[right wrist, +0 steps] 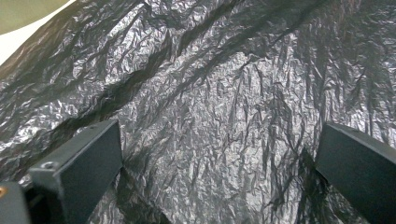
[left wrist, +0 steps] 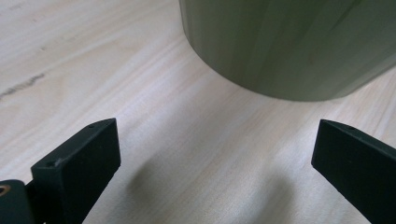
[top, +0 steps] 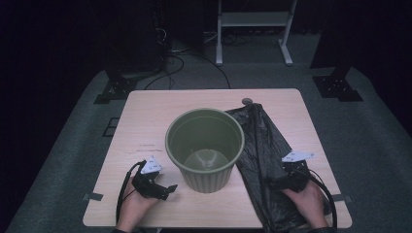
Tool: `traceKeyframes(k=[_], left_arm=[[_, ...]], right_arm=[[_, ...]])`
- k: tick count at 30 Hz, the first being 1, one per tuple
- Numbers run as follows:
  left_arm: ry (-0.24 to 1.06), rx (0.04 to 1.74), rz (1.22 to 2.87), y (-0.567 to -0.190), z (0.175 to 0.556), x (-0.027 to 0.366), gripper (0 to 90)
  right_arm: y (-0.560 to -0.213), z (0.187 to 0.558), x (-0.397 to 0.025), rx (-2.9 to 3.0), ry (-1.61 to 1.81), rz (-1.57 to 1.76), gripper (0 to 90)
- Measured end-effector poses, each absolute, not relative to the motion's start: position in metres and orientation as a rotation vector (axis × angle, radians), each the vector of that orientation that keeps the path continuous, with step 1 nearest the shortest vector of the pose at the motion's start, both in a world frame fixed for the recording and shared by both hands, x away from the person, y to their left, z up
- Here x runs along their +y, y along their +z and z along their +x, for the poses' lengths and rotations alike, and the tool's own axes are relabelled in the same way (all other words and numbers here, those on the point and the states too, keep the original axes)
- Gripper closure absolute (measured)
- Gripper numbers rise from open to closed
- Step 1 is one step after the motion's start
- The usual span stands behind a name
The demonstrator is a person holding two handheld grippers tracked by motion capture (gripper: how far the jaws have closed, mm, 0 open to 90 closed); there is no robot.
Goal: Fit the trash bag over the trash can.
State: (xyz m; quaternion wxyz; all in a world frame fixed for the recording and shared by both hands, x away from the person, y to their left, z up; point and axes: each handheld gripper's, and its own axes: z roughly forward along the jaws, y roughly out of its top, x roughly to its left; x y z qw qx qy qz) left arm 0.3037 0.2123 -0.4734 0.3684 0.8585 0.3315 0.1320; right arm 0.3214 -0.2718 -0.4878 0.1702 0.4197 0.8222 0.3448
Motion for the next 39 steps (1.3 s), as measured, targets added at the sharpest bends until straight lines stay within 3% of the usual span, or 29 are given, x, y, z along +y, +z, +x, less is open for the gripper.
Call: traceKeyframes(k=[6,11,17,20,33,39], left_arm=[[0.331,0.847,2.218,-0.479,0.306,0.211,0.0],[0.341,0.840,2.216,-0.482,0.305,0.210,0.0],[0.349,0.840,2.207,-0.483,0.306,0.212,0.0],[0.367,0.834,2.223,-0.483,0.305,0.210,0.0],[0.369,0.840,2.223,-0.483,0.305,0.210,0.0],[0.370,0.839,2.223,-0.483,0.305,0.210,0.0]], right_arm=[[-0.488,0.321,-0.272,2.333,0.984,1.189,2.5],[-0.485,0.316,-0.278,2.299,1.034,1.171,28.8],[-0.484,0.313,-0.280,2.319,1.086,1.114,75.0],[-0.484,0.313,-0.279,2.349,1.106,1.074,89.4],[-0.483,0.309,-0.250,2.502,1.168,0.891,89.6],[-0.475,0.306,-0.248,2.466,1.147,0.896,61.6]])
